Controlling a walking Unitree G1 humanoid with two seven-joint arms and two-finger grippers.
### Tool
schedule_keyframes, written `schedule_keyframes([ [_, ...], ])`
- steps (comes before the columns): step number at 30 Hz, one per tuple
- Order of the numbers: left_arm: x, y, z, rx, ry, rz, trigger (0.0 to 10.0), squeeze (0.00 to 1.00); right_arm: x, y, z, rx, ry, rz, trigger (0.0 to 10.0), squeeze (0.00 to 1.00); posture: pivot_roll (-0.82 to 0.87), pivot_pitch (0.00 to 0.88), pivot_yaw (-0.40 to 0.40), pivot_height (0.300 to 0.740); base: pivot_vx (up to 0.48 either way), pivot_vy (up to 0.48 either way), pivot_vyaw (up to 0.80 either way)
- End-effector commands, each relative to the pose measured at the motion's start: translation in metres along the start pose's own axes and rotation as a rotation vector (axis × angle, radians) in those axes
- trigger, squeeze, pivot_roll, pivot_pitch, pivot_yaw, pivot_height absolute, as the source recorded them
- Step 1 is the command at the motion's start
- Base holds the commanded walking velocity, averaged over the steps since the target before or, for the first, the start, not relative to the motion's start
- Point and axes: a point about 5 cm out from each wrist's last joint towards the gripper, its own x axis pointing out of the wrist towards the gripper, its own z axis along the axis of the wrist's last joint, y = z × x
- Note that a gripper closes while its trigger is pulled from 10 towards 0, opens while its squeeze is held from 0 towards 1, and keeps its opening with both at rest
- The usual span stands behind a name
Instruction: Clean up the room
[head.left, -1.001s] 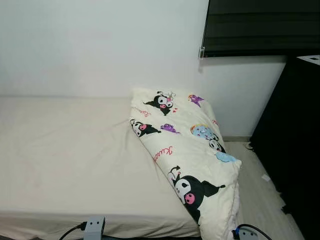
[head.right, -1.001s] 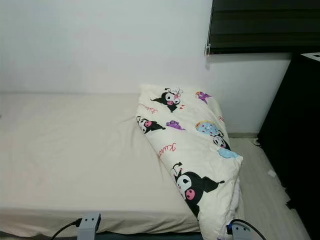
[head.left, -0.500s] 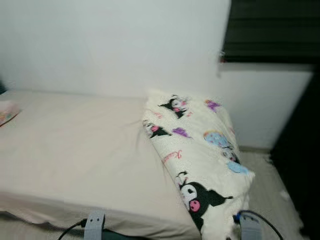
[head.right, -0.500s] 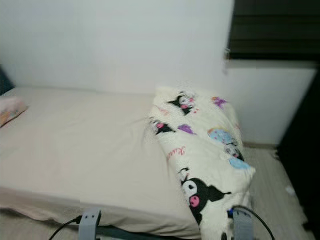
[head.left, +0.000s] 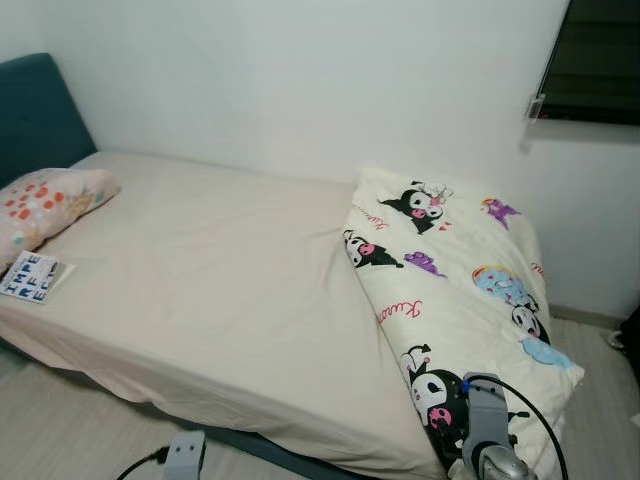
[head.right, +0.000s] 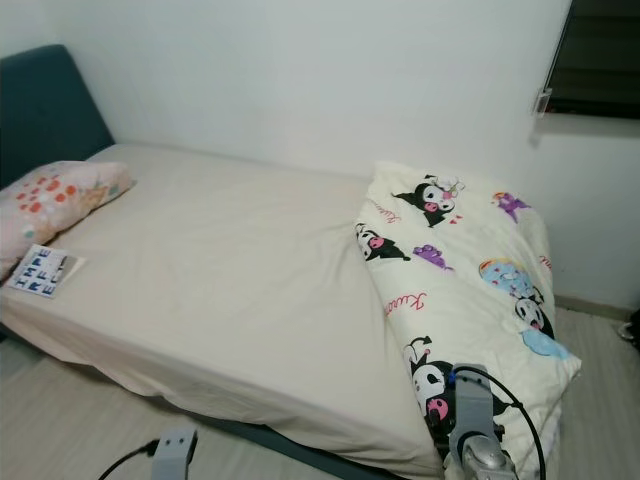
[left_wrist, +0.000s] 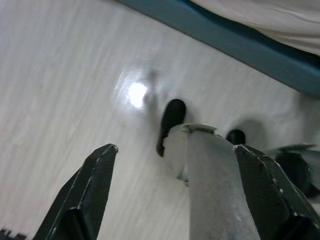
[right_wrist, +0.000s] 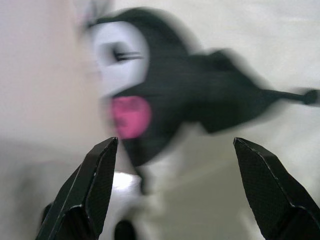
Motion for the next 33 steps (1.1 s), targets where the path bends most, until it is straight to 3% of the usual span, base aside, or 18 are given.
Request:
schedule_keyframes([
  [1,-0.001,0.004,-0.001,0.002,0.006,0.002,10.0,0.0,0.0,-0.023,0.004,0.074,-0.004,-0.115,10.0,0.0,0.02,0.0,0.015,0.74,0.0,0.0,0.0],
  [2,-0.001,0.004,-0.001,0.002,0.006,0.002,10.0,0.0,0.0,-0.023,0.004,0.074,-0.004,-0.115,10.0,0.0,0.02,0.0,0.015,0.74,0.0,0.0,0.0],
  [3,-0.001,0.004,-0.001,0.002,0.006,0.001,10.0,0.0,-0.001,-0.037,0.009,0.099,-0.01,-0.18,10.0,0.0,0.02,0.0,0.015,0.74,0.0,0.0,0.0],
  [5,-0.001,0.004,-0.001,0.002,0.006,0.001,10.0,0.0,-0.001,-0.037,0.009,0.099,-0.01,-0.18,10.0,0.0,0.02,0.0,0.015,0.74,0.0,0.0,0.0],
  [6,-0.001,0.004,-0.001,0.002,0.006,-0.001,10.0,0.0,-0.001,-0.048,0.011,0.111,-0.01,-0.221,10.0,0.0,0.02,0.0,0.018,0.74,0.0,0.0,0.0],
  [8,-0.001,0.004,-0.001,0.002,0.006,-0.001,10.0,0.0,-0.001,-0.048,0.011,0.111,-0.01,-0.221,10.0,0.0,0.02,0.0,0.018,0.74,0.0,0.0,0.0],
  [10,-0.001,0.004,-0.001,0.004,0.007,-0.007,10.0,0.0,-0.005,-0.076,0.022,0.134,-0.038,-0.334,10.0,0.0,0.01,0.0,0.02,0.73,0.0,0.0,0.0],
  [15,-0.001,0.002,0.0,0.004,0.004,-0.017,10.0,0.0,-0.008,-0.095,0.034,0.2,-0.086,-0.395,10.0,0.0,0.01,0.0,0.018,0.715,0.0,0.0,0.0],
  [18,0.0,0.001,0.001,0.002,0.002,-0.022,10.0,0.0,-0.008,-0.097,0.037,0.254,-0.106,-0.397,10.0,0.0,0.01,0.0,0.016,0.705,0.0,0.0,0.0],
  [20,0.0,0.001,0.001,-0.003,0.0,-0.025,10.0,0.0,-0.007,-0.096,0.044,0.367,-0.157,-0.359,10.0,0.0,0.01,0.0,0.016,0.685,0.0,0.0,0.0],
  [27,-0.001,0.002,0.0,-0.005,-0.002,-0.022,10.0,0.0,-0.006,-0.094,0.049,0.445,-0.194,-0.299,10.0,0.0,0.01,0.0,0.017,0.67,0.0,0.0,0.0],
  [29,0.0,0.004,0.01,-0.048,-0.051,-0.018,10.0,0.0,-0.009,-0.102,0.048,0.495,-0.215,-0.289,10.0,0.0,0.01,0.0,0.018,0.655,0.0,0.0,0.0],
  [33,0.0,0.003,0.022,-0.093,-0.105,-0.021,10.0,0.0,-0.012,-0.109,0.044,0.496,-0.21,-0.315,10.0,0.0,0.01,0.0,0.017,0.645,0.0,0.0,0.0],
])
